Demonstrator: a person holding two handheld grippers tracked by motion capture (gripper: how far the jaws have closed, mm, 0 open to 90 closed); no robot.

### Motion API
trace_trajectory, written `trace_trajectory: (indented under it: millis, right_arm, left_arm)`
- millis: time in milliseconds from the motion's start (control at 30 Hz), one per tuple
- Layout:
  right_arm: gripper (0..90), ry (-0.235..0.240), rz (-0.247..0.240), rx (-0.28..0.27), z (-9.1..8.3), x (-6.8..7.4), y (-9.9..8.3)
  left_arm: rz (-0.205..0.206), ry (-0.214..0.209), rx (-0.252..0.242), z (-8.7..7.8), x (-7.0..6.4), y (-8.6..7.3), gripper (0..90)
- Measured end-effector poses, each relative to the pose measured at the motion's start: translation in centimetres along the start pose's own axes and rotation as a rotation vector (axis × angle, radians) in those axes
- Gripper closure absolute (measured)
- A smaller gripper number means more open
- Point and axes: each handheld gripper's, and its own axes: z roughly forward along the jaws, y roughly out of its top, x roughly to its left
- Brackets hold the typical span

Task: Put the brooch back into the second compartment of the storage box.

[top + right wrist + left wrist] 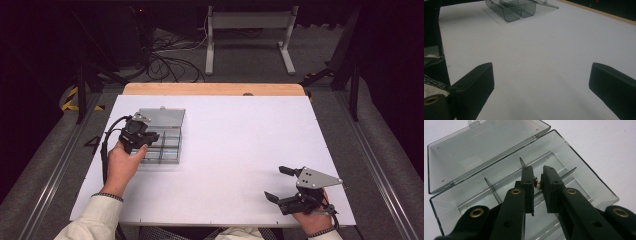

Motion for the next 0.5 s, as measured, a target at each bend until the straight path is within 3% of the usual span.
trace_trajectory:
  millis: [500]
  right_arm:
    - [6.8,0.001,0.000,0.000,0.0,0.0,0.0]
  left_arm:
    - [-0.045,-0.004,0.029,1.2,1.1,-0.2,79.4]
